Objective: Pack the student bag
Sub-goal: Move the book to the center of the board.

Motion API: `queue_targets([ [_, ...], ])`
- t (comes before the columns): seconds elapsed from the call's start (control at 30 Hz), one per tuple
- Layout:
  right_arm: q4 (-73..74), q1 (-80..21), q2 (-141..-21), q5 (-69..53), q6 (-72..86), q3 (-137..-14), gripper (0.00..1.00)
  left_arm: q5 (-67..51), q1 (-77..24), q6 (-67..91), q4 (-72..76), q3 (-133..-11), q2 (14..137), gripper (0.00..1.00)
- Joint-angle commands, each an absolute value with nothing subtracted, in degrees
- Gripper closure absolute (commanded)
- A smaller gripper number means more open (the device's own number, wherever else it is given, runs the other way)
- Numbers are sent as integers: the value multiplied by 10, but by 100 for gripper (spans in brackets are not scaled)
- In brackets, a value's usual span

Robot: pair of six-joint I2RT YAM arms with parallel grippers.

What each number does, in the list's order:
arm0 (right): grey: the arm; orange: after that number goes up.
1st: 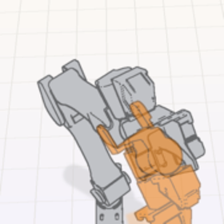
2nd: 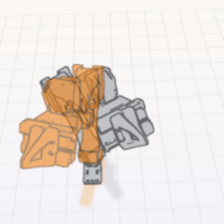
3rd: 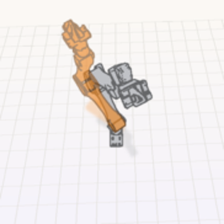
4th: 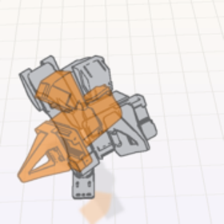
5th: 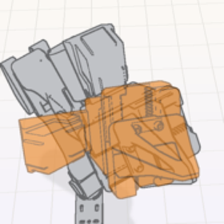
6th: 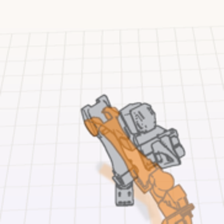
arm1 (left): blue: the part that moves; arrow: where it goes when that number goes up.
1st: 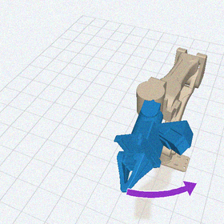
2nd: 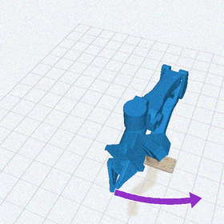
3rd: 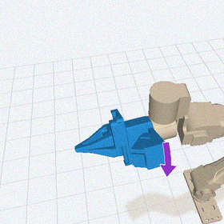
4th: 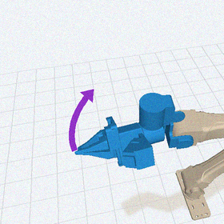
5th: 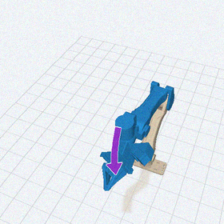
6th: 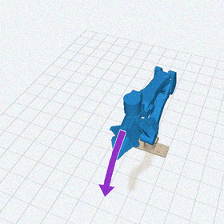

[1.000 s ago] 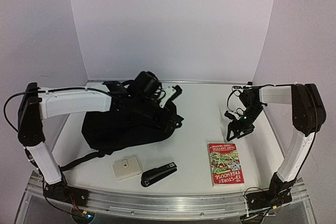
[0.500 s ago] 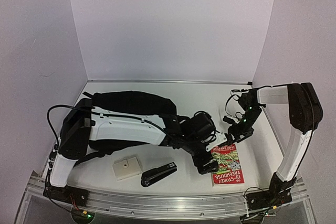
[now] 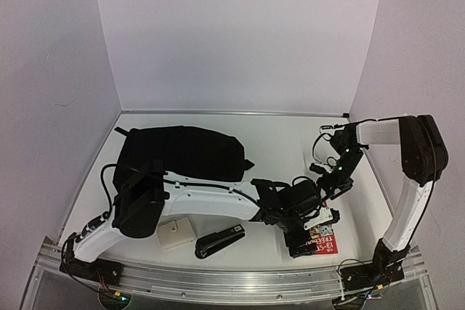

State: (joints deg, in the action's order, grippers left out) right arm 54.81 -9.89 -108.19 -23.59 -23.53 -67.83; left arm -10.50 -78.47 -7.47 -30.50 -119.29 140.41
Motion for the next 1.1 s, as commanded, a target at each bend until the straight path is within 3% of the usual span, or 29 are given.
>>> queue_targets([
  [0.0, 570, -94, -1056, -232, -234, -693, 17, -78, -790, -97, -337, -1234, 1436, 0],
  [0.23, 578, -89, -1059, -232, -235, -699, 17, -18, -781, -82, -346, -1255, 1464, 1],
  [0.6, 596, -87, -1049, -230, -231, -723, 13, -40, -697, 40, -310, -1239, 1464, 10],
  [0.83, 574, -88, -1104, -274, -211, -750, 17, -49, -687, 53, -293, -1240, 1438, 6],
  [1.07, 528, -102, -1153, -275, -174, -795, 22, -68, -645, 102, -275, -1162, 1342, 3],
])
